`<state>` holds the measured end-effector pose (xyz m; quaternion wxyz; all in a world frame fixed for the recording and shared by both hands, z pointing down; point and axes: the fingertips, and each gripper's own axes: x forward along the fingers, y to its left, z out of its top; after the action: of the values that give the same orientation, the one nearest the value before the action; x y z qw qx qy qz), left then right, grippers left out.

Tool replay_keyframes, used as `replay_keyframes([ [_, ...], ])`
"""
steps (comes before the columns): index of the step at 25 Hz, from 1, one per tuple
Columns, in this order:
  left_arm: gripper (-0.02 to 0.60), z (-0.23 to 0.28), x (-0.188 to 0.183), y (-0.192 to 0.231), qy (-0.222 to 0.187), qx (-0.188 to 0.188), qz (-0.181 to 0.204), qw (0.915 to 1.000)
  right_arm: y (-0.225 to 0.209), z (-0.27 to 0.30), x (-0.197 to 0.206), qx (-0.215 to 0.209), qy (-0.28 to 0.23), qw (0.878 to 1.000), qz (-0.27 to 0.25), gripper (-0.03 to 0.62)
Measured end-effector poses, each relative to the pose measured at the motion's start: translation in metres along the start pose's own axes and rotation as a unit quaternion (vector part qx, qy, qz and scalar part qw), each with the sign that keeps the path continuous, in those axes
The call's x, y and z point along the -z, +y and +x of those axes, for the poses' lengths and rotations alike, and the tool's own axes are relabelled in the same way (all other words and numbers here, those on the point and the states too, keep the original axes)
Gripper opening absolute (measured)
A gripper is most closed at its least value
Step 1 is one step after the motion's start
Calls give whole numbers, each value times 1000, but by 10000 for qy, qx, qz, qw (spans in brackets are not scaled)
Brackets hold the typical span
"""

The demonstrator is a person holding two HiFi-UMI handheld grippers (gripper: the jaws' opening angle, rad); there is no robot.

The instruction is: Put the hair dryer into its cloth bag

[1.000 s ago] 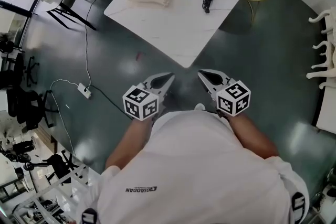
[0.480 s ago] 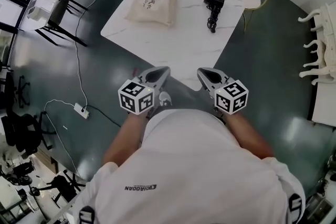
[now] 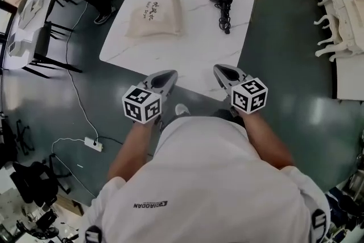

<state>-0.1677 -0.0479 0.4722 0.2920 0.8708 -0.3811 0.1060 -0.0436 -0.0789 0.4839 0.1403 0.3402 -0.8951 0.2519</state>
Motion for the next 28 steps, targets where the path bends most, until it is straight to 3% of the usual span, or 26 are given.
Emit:
replay_keyframes([
  [5,28,1,1,9,312,130,877,9956,-18,6,-7,500,-29,9987,-4,15],
  [11,28,8,2,20,230,200,539,9981,-50,17,-23,853,33,9963,-125,15],
  [14,28,6,4,21,207,168,545,9982,-73,25,-33,1032,82,9945,-170,15],
  [17,28,6,7,27,228,-4,616,9978,-104,36,-46,1223,76,9924,-82,15],
  [19,28,6,5,34,164,-158,461,9987,-128,47,-54,1364,85,9906,-42,17],
  [22,28,9,0,43,56,-337,172,9993,-169,71,-61,1588,227,9870,-25,54],
  [28,28,24,-3,54,135,-600,-45,9981,-248,117,-53,2142,743,9740,-44,143],
])
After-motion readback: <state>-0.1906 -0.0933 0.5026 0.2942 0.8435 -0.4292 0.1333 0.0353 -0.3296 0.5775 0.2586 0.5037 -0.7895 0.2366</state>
